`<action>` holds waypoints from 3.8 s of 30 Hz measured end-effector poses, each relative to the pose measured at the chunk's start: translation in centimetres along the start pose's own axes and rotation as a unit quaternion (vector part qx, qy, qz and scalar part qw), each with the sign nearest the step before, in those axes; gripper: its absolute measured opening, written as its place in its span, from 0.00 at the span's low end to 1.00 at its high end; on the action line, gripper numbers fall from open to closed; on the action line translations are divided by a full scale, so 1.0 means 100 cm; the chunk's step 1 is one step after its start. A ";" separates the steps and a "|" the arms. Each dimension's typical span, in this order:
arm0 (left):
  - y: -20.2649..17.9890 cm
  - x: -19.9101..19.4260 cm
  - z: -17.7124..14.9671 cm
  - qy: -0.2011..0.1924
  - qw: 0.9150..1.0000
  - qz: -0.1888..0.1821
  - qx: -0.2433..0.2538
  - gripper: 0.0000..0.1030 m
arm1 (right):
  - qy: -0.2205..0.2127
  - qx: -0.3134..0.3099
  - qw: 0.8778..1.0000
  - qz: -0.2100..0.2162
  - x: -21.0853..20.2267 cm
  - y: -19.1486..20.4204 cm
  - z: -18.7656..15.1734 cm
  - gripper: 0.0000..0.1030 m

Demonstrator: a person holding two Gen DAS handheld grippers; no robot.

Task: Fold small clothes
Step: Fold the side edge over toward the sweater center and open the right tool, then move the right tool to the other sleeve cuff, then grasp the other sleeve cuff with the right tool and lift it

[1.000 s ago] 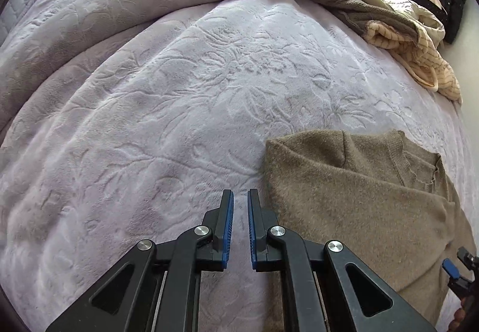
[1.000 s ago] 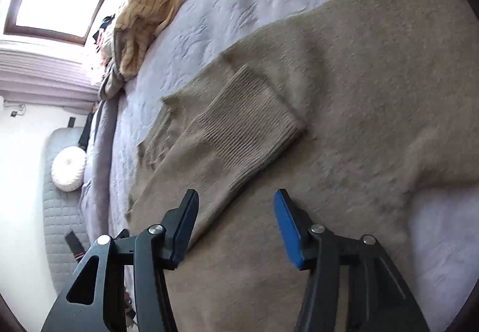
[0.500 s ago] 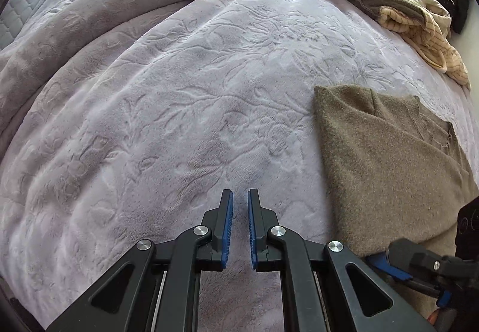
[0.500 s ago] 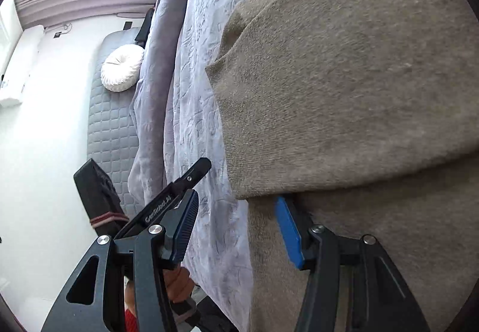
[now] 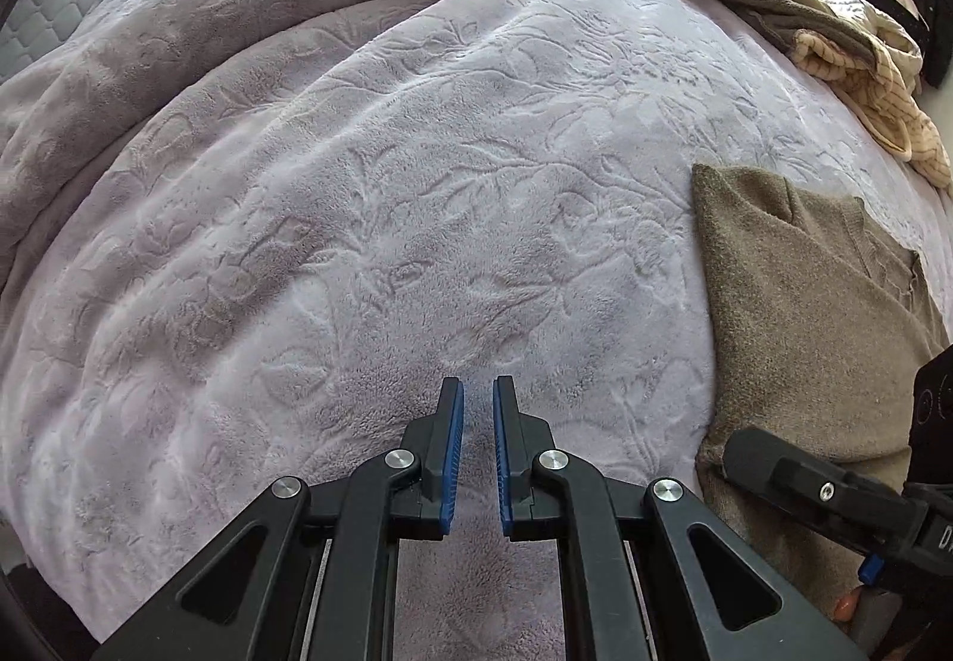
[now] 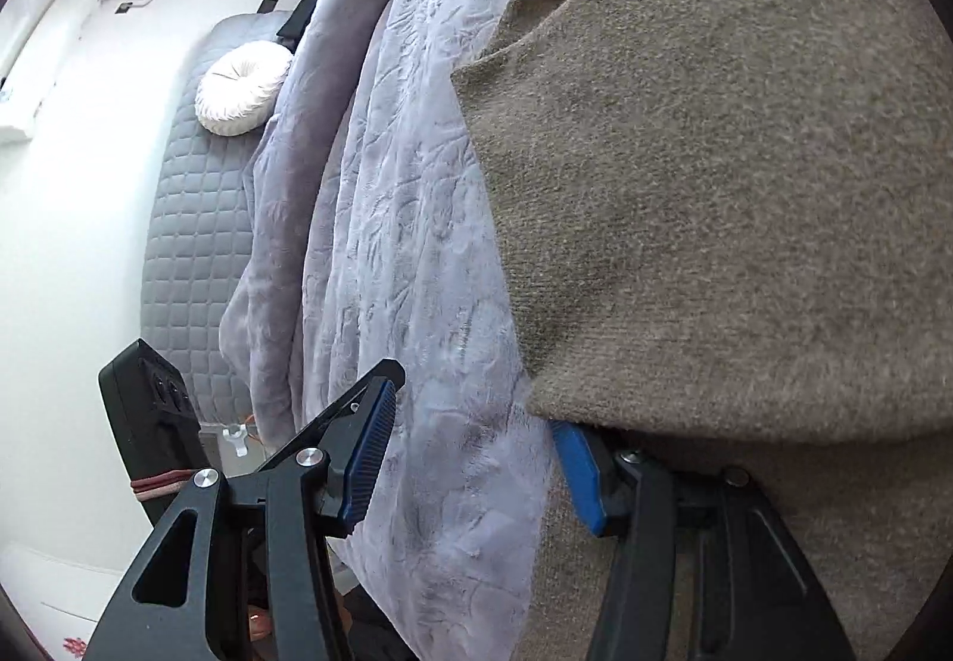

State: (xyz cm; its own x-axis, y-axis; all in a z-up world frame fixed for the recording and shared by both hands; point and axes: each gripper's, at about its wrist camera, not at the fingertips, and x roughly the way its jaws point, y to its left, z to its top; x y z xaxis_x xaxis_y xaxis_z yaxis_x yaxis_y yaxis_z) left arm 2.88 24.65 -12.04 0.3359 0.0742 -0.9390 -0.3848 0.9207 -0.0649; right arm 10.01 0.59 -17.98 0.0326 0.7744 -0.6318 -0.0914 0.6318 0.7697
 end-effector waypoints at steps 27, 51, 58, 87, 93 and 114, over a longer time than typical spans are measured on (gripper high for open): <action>-0.176 -0.022 -0.047 0.049 0.989 -0.059 0.123 0.99 | -0.143 0.132 0.976 -0.099 -0.256 -0.121 -0.055 0.60; -0.336 0.021 -0.038 0.029 0.974 -0.026 0.225 0.99 | -0.183 0.204 0.958 -0.086 -0.326 -0.192 -0.095 0.60; -0.341 0.027 -0.029 0.051 0.972 -0.019 0.227 0.99 | -0.196 0.211 0.955 -0.066 -0.335 -0.197 -0.109 0.60; -0.445 -0.040 -0.101 0.060 0.943 -0.114 0.306 0.99 | -0.371 0.278 0.876 -0.134 -0.488 -0.276 -0.149 0.60; -0.481 -0.046 -0.122 0.066 0.935 -0.144 0.317 0.99 | -0.448 0.320 0.824 -0.130 -0.537 -0.306 -0.177 0.60; -0.474 -0.044 -0.099 0.027 0.943 -0.158 0.293 0.99 | -0.503 0.311 0.803 0.074 -0.561 -0.325 -0.145 0.06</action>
State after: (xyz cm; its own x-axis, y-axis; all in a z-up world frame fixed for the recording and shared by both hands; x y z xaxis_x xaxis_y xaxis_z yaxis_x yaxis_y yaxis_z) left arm 11.18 -23.13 -8.22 0.3048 -0.2438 -0.9207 0.2724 0.9486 -0.1610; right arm -3.31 -63.88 -8.85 0.8838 0.2789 -0.3758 0.3354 0.1825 0.9242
